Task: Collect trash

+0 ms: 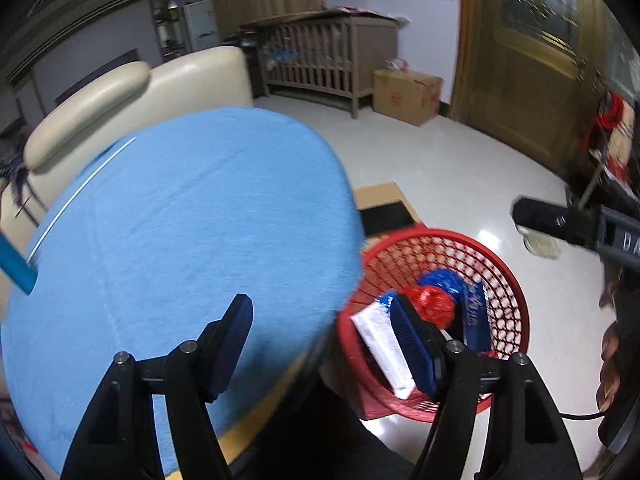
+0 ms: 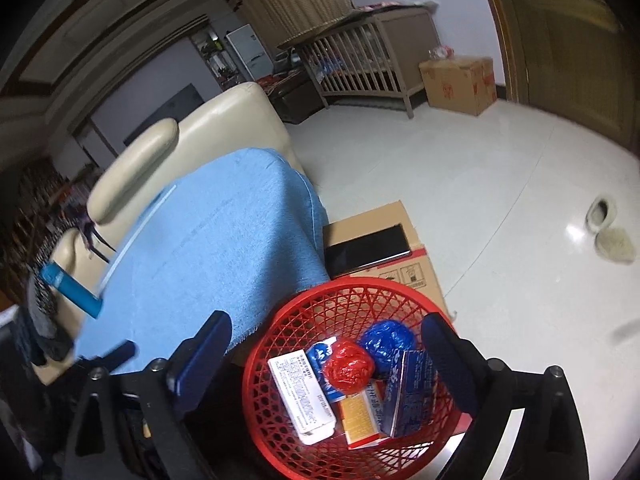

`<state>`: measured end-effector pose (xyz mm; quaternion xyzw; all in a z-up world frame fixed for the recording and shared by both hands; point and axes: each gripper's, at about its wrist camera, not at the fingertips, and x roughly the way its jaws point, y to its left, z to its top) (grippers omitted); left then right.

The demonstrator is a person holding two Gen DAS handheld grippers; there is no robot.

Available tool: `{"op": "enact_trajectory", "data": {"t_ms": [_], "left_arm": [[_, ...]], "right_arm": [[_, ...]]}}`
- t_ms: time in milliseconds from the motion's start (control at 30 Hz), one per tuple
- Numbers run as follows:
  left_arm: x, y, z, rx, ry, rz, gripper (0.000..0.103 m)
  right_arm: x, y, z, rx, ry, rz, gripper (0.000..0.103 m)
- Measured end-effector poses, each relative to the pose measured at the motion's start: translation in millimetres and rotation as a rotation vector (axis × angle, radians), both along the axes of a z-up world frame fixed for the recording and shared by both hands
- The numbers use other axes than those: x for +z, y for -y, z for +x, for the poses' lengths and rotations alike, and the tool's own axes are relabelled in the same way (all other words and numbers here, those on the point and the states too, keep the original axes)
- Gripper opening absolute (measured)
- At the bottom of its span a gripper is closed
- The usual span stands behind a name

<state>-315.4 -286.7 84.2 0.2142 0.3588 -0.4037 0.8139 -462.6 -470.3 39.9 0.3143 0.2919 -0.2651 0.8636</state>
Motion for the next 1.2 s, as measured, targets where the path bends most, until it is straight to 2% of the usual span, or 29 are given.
{"op": "enact_trajectory", "data": {"t_ms": [167,333,567,700,867,1200], "left_arm": [[9,-27,17,0.069,0.007,-0.056,0.077],[11,-45,23,0.098,0.011,-0.092,0.077],[15,-63,27,0.134,0.015,-0.127,0.077],[16,-68,33,0.158,0.014,-0.14,0.086],[16,-71,37,0.168,0.005,-0.153,0.087],[14,-73,36,0.161,0.005,-0.158,0.087]], "right_arm": [[10,-17,8,0.016,-0.063,-0.098,0.097],[9,-34,11,0.03,-0.136,-0.185,0.097],[2,-57,19,0.068,-0.173,-0.223,0.097],[-2,-72,26,0.104,-0.181,-0.237,0.097],[-6,-84,33,0.134,-0.183,-0.231,0.097],[-6,-87,28,0.109,-0.186,-0.266,0.097]]}}
